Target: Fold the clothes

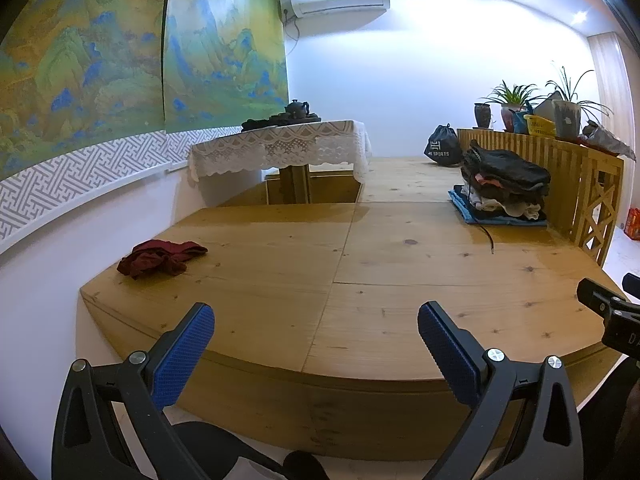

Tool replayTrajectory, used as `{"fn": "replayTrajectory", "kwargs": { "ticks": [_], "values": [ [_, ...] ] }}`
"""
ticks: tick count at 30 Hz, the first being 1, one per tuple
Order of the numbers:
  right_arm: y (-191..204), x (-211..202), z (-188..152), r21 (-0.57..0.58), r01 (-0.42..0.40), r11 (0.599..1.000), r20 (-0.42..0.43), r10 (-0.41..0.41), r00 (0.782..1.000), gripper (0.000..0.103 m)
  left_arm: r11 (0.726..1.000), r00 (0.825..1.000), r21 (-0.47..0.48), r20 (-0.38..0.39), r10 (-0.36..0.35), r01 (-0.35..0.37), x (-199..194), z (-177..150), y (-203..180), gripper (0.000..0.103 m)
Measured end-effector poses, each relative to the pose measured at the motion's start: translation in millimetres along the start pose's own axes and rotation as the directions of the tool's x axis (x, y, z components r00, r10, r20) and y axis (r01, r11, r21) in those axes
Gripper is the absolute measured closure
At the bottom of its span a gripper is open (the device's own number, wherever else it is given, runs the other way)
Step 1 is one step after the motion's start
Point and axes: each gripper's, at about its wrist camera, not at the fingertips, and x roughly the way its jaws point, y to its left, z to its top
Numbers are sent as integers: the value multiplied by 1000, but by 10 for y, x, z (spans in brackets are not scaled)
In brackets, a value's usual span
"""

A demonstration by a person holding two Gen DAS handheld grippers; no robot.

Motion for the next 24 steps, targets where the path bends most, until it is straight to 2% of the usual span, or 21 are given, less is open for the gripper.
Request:
{"fn": "replayTrajectory", "kwargs": {
  "ticks": [24],
  "values": [
    [-10,195,8,-5,-4,1000,-45,4,999,0,1000,999,8,-40,-5,6,170,-37,-70,1]
  ]
}}
